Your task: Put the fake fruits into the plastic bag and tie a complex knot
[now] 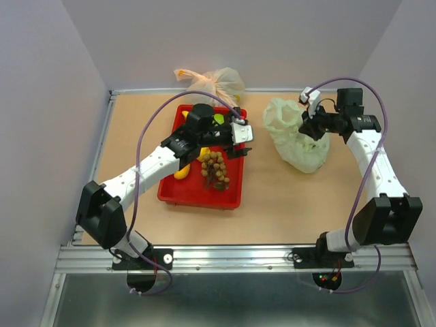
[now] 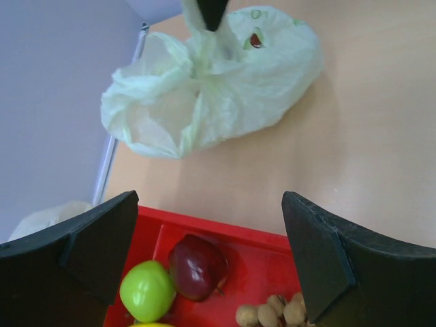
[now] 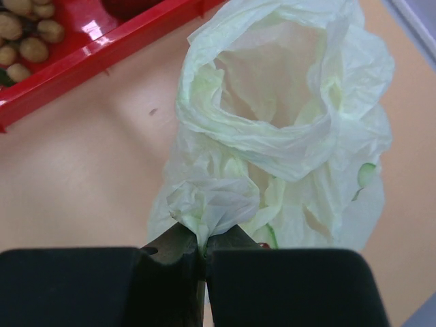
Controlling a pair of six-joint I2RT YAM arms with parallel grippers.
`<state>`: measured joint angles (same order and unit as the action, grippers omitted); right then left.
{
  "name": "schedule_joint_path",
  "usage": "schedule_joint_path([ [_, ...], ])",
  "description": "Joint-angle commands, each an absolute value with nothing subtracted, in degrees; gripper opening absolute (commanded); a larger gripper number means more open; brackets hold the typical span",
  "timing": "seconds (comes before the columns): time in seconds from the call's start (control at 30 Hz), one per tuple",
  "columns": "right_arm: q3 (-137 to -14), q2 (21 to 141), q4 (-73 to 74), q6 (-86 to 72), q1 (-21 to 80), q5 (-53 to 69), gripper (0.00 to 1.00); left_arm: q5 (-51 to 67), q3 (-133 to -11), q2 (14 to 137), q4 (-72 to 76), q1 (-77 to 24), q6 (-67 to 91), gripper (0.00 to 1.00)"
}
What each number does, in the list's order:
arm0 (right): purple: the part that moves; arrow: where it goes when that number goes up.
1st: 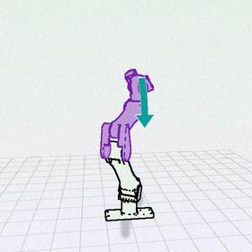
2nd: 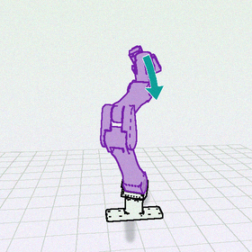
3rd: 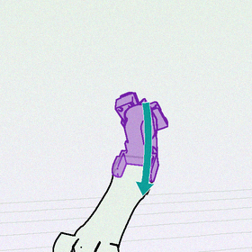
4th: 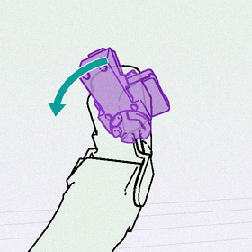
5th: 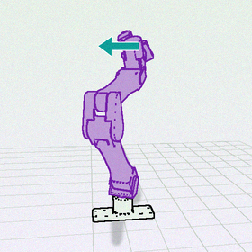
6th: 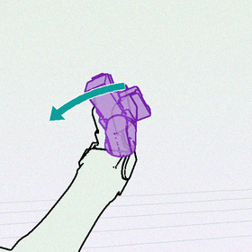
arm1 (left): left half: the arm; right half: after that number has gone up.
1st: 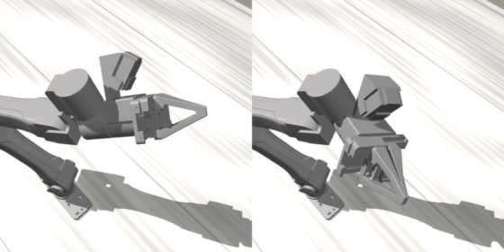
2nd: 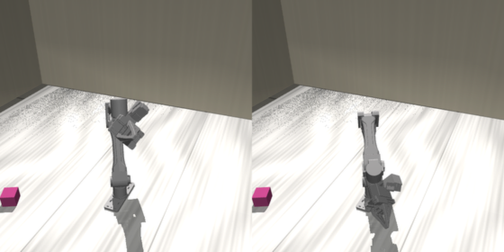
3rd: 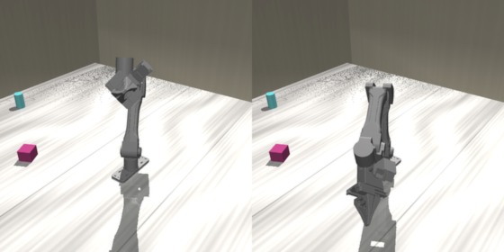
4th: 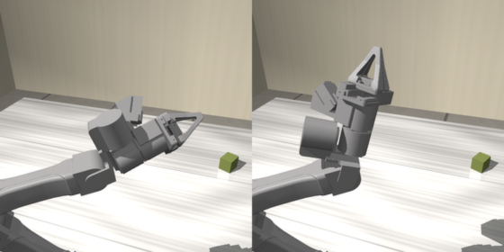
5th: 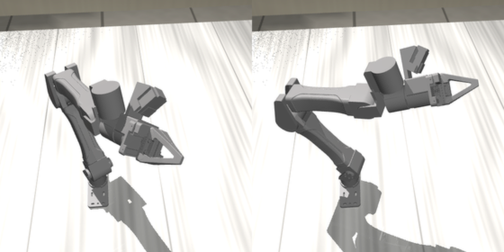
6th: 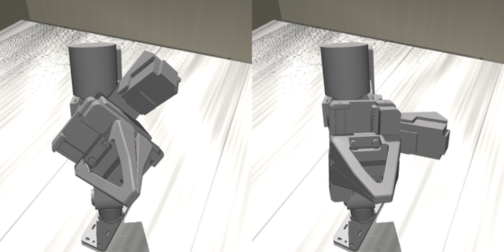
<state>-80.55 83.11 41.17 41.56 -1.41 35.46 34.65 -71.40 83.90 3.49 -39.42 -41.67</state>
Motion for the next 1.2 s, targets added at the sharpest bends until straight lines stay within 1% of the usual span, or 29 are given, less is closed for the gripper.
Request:
schedule_joint_path([
  [0.0, -77.2, 76.9, 47.6, 43.9, -1.4, 39.8, 0.00, 36.7, -72.9, 86.6, 14.6, -39.3, -46.8, 0.99],
  [0.17, -71.9, 71.3, 50.4, 44.2, -1.4, 40.7, 0.00, 38.7, -68.0, 88.4, 20.0, -43.6, -60.5, 0.99],
  [0.23, -71.5, 70.2, 50.9, 44.2, -1.4, 40.7, 0.00, 38.3, -67.0, 89.2, 21.3, -45.1, -63.7, 0.99],
  [0.3, -70.6, 69.2, 51.3, 43.9, -1.4, 40.7, 0.00, 38.2, -66.5, 90.4, 23.5, -46.2, -64.9, 0.99],
  [0.47, -69.8, 67.0, 52.6, 43.5, -1.4, 41.1, 0.00, 38.9, -68.2, 93.7, 23.4, -49.3, -68.3, 0.99],
  [0.6, -69.8, 65.4, 54.6, 44.8, -1.4, 41.4, 0.00, 34.8, -70.3, 99.7, 23.9, -51.0, -72.2, 0.99],
  [0.7, -69.3, 64.1, 58.4, 48.7, -1.4, 40.5, 0.00, 29.7, -74.3, 104.6, 27.7, -51.2, -69.8, 0.88],
  [0.73, -68.9, 63.3, 59.6, 49.8, -1.4, 39.6, 0.01, 28.1, -76.3, 105.5, 28.8, -51.2, -67.3, 0.77],
  [0.8, -67.0, 62.2, 62.2, 53.1, -1.4, 36.4, 0.00, 24.1, -78.0, 107.0, 30.4, -50.9, -64.7, 0.62],
  [0.83, -66.0, 61.6, 62.9, 54.2, -1.4, 35.1, 0.00, 23.2, -78.8, 107.0, 31.5, -50.5, -61.5, 0.46],
  [0.9, -63.1, 60.0, 64.7, 57.6, -1.4, 31.0, 0.01, 23.0, -79.6, 105.9, 31.3, -49.1, -58.5, 0.26],
  [0.93, -61.2, 58.8, 65.6, 60.4, -1.4, 28.7, 0.01, 23.4, -79.6, 104.6, 31.1, -47.8, -54.4, 0.08],
  [0.97, -61.2, 58.0, 66.1, 60.4, -1.4, 27.8, 0.00, 23.6, -79.7, 104.6, 30.9, -47.1, -52.4, 0.02],
  [1.0, -59.8, 57.2, 66.4, 62.3, -1.4, 27.0, 0.00, 23.5, -80.0, 103.5, 30.2, -46.3, -49.8, 0.00],
  [1.1, -57.5, 54.8, 67.6, 65.8, -1.4, 24.3, 0.00, 23.2, -81.6, 102.6, 26.9, -42.7, -40.5, 0.00],
  [1.17, -56.6, 54.1, 68.2, 66.8, -1.4, 22.3, 0.00, 19.7, -85.2, 103.5, 24.9, -40.6, -34.6, 0.00],
])
